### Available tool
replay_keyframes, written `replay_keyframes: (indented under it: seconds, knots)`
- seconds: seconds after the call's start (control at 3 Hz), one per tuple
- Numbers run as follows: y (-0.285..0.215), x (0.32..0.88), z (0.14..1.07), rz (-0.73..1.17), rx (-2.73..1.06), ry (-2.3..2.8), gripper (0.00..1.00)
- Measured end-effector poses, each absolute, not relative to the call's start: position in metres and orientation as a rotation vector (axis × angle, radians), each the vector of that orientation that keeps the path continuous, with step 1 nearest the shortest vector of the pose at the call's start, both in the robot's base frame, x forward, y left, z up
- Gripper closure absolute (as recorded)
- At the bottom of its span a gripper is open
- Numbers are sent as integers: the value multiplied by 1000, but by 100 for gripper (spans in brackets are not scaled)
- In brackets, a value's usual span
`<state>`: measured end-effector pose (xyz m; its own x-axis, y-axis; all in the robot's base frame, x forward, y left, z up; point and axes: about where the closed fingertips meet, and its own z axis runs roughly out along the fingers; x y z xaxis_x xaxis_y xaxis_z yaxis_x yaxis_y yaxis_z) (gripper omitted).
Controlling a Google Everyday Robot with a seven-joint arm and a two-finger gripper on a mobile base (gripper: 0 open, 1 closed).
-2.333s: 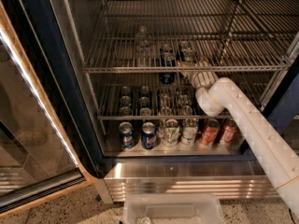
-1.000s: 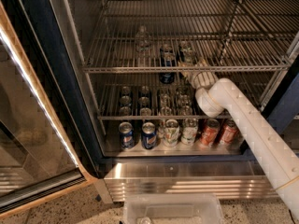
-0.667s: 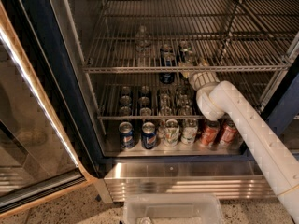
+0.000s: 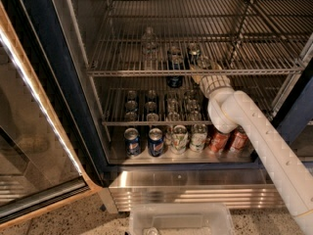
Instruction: Pick green can from middle shelf of fridge
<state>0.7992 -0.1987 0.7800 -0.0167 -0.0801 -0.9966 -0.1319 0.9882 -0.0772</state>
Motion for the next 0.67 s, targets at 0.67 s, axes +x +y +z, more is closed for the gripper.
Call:
replay_keyframes:
  seconds: [0.67]
  knots:
    - [-204,782,793,28,-166,1562,100]
